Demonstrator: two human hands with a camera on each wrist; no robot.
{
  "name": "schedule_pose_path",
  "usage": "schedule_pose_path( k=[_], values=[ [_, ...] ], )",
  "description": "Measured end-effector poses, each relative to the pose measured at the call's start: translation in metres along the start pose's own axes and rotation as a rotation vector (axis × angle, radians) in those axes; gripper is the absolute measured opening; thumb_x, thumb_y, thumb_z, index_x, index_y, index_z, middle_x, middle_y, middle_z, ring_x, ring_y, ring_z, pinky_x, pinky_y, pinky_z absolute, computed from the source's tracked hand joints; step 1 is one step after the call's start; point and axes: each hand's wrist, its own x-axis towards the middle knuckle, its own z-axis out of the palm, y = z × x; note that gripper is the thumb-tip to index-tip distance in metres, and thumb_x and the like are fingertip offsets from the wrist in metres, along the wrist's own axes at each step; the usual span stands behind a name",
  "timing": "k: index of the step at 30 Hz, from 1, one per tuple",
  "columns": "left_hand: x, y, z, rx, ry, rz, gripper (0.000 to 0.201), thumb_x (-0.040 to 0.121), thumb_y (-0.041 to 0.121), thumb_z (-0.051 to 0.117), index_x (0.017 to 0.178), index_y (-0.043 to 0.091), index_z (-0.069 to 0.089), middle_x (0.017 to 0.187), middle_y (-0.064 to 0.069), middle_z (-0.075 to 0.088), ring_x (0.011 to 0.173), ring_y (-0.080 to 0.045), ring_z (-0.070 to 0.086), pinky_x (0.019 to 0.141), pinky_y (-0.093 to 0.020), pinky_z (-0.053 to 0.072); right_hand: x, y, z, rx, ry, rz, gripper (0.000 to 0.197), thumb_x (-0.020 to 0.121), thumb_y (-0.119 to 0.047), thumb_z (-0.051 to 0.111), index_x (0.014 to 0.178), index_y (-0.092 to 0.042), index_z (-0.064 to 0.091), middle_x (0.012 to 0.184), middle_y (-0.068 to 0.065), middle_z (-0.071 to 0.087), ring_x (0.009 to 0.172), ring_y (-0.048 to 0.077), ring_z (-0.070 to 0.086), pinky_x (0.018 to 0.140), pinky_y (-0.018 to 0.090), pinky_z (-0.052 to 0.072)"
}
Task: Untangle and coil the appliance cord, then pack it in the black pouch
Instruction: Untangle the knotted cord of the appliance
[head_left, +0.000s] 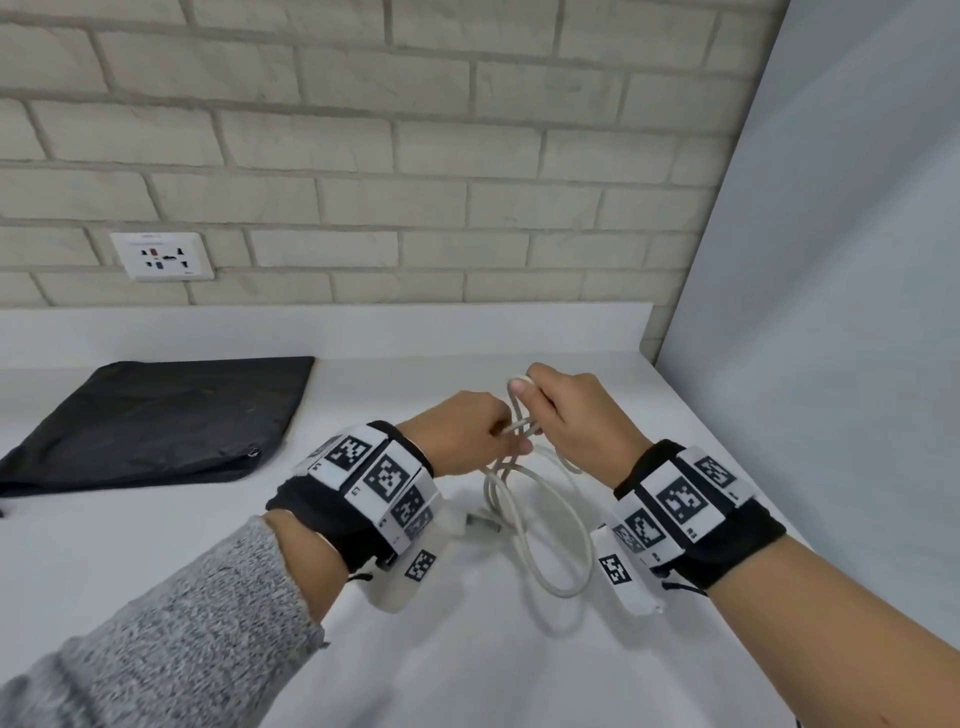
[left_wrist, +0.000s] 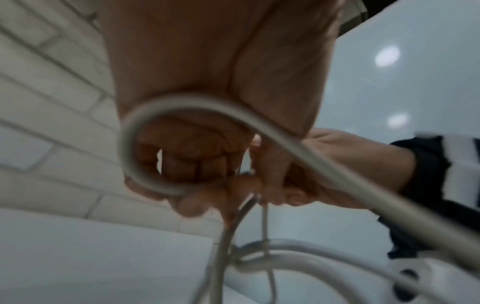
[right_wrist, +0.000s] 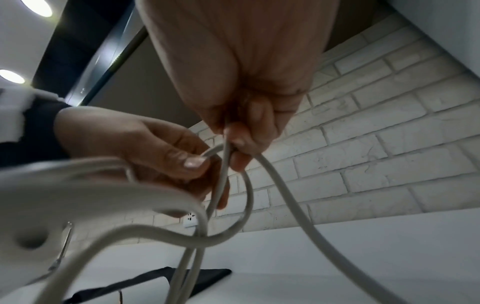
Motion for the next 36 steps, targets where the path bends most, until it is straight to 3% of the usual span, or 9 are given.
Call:
schedule_pose_path(
  k=[3, 7, 9, 12, 16, 21, 26, 33, 36],
  values=[
    [-0.006, -0.004, -0.009, -0.150, 0.284, 0.077, 0.036, 0.094, 0.034, 0.042, 0.064, 0.018, 0.050, 0.056, 0.009, 0.044, 0.050, -0.002, 0.040, 0.052, -0.015, 0.031, 0.004, 0.013, -0.004, -0.034, 0.076, 0.096, 0.034, 0.097, -0.028, 0.034, 0.071, -0.009, 0.045, 0.070, 0.011, 0.054, 0.066, 0.028, 0.050, 0.064, 0.037, 0.040],
    [-0.027, -0.014, -0.042, -0.653, 0.596, 0.226, 0.034, 0.093, 0.037, 0.039, 0.062, 0.022, 0.044, 0.049, 0.013, 0.041, 0.043, -0.001, 0.034, 0.047, -0.017, 0.031, 0.001, 0.046, -0.007, 0.009, 0.046, 0.386, 0.037, 0.097, -0.026, 0.032, 0.076, -0.002, 0.052, 0.087, 0.022, 0.057, 0.069, 0.029, 0.049, 0.075, 0.045, 0.049],
    [-0.036, -0.012, -0.059, -0.847, 0.665, 0.314, 0.034, 0.095, 0.032, 0.035, 0.064, 0.020, 0.042, 0.045, 0.015, 0.037, 0.041, 0.000, 0.029, 0.042, -0.012, 0.026, -0.001, 0.057, -0.003, 0.016, 0.010, 0.487, 0.036, 0.096, -0.024, 0.032, 0.071, -0.003, 0.048, 0.084, 0.022, 0.059, 0.058, 0.028, 0.049, 0.059, 0.030, 0.052],
    [-0.042, -0.010, -0.077, -0.987, 0.742, 0.383, 0.035, 0.096, 0.031, 0.030, 0.064, 0.019, 0.040, 0.043, 0.016, 0.031, 0.040, -0.001, 0.023, 0.038, -0.013, 0.022, -0.003, 0.068, 0.003, 0.079, -0.014, 0.620, 0.038, 0.095, -0.017, 0.032, 0.060, -0.008, 0.042, 0.065, 0.013, 0.053, 0.035, 0.018, 0.046, 0.029, 0.016, 0.032],
    [-0.042, -0.010, -0.083, -1.060, 0.790, 0.378, 0.038, 0.098, 0.030, 0.029, 0.064, 0.017, 0.038, 0.044, 0.015, 0.028, 0.039, -0.003, 0.019, 0.037, -0.015, 0.018, -0.002, 0.072, 0.003, 0.190, 0.040, 0.718, 0.035, 0.095, -0.020, 0.034, 0.064, -0.008, 0.045, 0.055, 0.008, 0.049, 0.024, 0.011, 0.044, 0.027, 0.013, 0.029],
    [-0.042, -0.010, -0.090, -1.279, 0.833, 0.380, 0.040, 0.099, 0.035, 0.025, 0.065, 0.018, 0.037, 0.046, 0.010, 0.026, 0.039, -0.005, 0.018, 0.039, -0.016, 0.014, -0.007, 0.084, 0.004, 0.539, 0.169, 0.887, 0.023, 0.094, -0.016, 0.037, 0.082, 0.000, 0.048, 0.070, 0.012, 0.049, 0.049, 0.029, 0.055, 0.041, 0.027, 0.049],
    [-0.027, -0.009, -0.087, -1.270, 0.839, 0.223, 0.039, 0.099, 0.034, 0.028, 0.065, 0.018, 0.038, 0.049, 0.006, 0.040, 0.037, -0.006, 0.022, 0.038, -0.017, 0.015, -0.015, 0.073, 0.005, 0.721, 0.178, 0.751, 0.028, 0.095, -0.017, 0.040, 0.071, -0.004, 0.048, 0.065, 0.015, 0.055, 0.051, 0.027, 0.056, 0.040, 0.025, 0.050],
    [-0.003, -0.009, -0.060, -1.047, 1.141, 0.046, 0.034, 0.097, 0.031, 0.030, 0.067, 0.021, 0.040, 0.064, 0.003, 0.042, 0.051, -0.008, 0.034, 0.053, -0.028, 0.033, -0.020, 0.064, -0.004, 0.666, 0.490, 0.798, 0.030, 0.086, -0.011, 0.046, 0.057, -0.005, 0.044, 0.049, 0.015, 0.049, 0.025, 0.018, 0.048, 0.030, 0.018, 0.036],
    [0.010, -0.007, -0.040, -0.786, 0.957, 0.054, 0.032, 0.095, 0.035, 0.034, 0.065, 0.024, 0.042, 0.064, 0.004, 0.045, 0.057, -0.011, 0.039, 0.064, -0.034, 0.035, -0.021, 0.058, -0.005, 0.769, 0.463, 0.802, 0.012, 0.087, -0.007, 0.044, 0.078, 0.000, 0.049, 0.057, 0.020, 0.052, 0.029, 0.021, 0.053, 0.032, 0.019, 0.043]
  ],
)
